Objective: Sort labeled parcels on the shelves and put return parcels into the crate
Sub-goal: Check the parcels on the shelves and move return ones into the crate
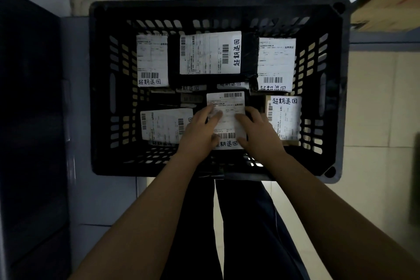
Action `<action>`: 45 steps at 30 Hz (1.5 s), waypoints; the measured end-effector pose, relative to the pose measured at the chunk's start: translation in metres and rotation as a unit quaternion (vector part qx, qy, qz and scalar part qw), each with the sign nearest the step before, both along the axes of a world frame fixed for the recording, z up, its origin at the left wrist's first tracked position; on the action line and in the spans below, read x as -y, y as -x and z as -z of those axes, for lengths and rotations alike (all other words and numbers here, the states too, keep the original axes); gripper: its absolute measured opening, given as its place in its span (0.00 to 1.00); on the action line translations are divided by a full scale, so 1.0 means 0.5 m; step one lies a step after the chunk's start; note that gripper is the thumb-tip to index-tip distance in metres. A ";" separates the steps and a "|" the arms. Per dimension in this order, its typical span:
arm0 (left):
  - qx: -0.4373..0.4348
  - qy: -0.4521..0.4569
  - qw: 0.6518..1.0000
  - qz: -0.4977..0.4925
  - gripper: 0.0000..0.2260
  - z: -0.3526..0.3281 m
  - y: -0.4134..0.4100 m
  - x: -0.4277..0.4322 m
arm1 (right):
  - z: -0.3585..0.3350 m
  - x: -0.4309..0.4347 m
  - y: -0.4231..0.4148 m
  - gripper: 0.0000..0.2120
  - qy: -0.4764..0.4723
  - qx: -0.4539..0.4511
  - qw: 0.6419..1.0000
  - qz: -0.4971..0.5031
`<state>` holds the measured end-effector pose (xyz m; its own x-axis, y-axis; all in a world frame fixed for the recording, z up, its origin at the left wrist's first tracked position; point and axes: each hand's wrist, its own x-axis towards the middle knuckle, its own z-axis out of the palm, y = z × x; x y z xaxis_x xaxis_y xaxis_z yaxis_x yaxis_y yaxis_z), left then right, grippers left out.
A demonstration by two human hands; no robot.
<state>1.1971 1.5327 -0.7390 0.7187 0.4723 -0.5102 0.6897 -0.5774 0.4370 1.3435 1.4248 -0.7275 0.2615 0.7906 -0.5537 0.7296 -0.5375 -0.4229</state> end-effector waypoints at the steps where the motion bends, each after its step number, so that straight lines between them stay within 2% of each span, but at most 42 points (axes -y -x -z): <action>1: -0.002 0.001 1.000 0.002 0.29 0.002 -0.001 -0.002 | 0.000 -0.001 0.001 0.30 0.001 0.004 1.000 -0.003; 8: 0.033 -0.062 0.997 0.009 0.24 -0.074 0.002 -0.019 | -0.076 -0.016 -0.001 0.26 -0.017 0.028 0.999 -0.019; 16: 0.139 -0.189 0.972 0.029 0.16 -0.305 0.072 -0.057 | -0.311 -0.074 0.041 0.20 -0.115 0.079 0.989 -0.043; 21: 0.169 -0.289 0.942 -0.016 0.13 -0.469 0.183 -0.084 | -0.463 -0.134 0.121 0.17 -0.195 0.112 0.970 -0.097; 25: 0.144 -0.336 0.925 -0.101 0.12 -0.556 0.287 -0.080 | -0.549 -0.188 0.198 0.16 -0.239 0.103 0.947 -0.190; 30: 0.064 -0.388 0.890 -0.232 0.12 -0.598 0.404 -0.010 | -0.602 -0.234 0.297 0.16 -0.279 0.076 0.889 -0.354; 35: -0.021 -0.390 0.841 -0.374 0.14 -0.612 0.479 0.137 | -0.617 -0.218 0.404 0.11 -0.304 0.017 0.814 -0.495; 39: -0.089 -0.384 0.777 -0.490 0.16 -0.624 0.533 0.289 | -0.629 -0.159 0.510 0.13 -0.318 -0.024 0.741 -0.591; 42: -0.135 -0.401 0.708 -0.566 0.17 -0.643 0.574 0.430 | -0.650 -0.081 0.605 0.14 -0.312 -0.055 0.665 -0.676; 45: -0.162 -0.401 0.672 -0.601 0.16 -0.660 0.598 0.530 | -0.662 -0.021 0.672 0.15 -0.311 -0.084 0.620 -0.716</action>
<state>0.8979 1.2679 -0.4087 -0.5149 0.8291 0.2181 0.8528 0.5212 0.0320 1.0073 1.4354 -0.3964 -0.9743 0.2197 0.0492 0.1881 0.9146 -0.3579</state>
